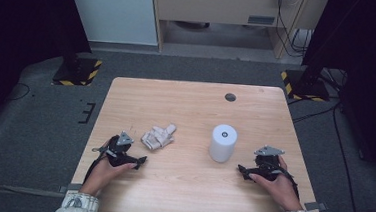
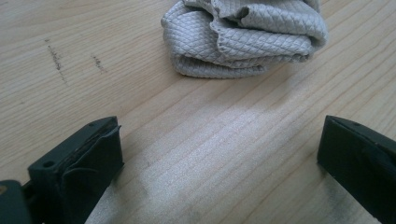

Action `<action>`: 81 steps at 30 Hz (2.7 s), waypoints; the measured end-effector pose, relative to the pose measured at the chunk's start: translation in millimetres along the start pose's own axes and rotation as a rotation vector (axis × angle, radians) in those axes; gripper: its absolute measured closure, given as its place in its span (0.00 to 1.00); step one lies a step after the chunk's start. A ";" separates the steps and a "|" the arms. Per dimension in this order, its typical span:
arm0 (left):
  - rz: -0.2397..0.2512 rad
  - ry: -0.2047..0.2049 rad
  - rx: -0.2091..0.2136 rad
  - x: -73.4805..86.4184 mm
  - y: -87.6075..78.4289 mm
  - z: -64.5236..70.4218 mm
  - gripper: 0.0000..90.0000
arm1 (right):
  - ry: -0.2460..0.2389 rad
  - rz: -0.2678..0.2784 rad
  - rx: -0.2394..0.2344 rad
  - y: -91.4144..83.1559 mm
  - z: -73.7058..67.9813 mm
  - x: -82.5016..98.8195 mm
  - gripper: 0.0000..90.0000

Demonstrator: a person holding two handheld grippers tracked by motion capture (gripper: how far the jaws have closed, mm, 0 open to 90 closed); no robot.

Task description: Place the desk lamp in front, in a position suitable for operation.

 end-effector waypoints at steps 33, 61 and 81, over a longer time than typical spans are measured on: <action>0.001 0.001 0.001 0.1 -0.1 0.1 0.00 | -0.053 0.075 -0.120 -38.3 -53.4 -54.2 0.10; 0.001 -0.001 -0.001 0.4 -0.4 0.3 0.00 | -0.188 -0.036 -0.213 -20.4 -68.0 -106.9 0.05; 0.001 0.000 -0.001 0.5 -0.4 0.3 0.00 | -0.241 -0.086 -0.241 -9.1 -80.2 -117.8 0.10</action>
Point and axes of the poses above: each handheld gripper's, and its own axes: y roughly forward along the jaws, x roughly out of its underside, z roughly to its right, the point moved 10 cm from there along y, roughly forward along the jaws, and after that the axes turned 6 degrees about y, right-handed, at the moved point
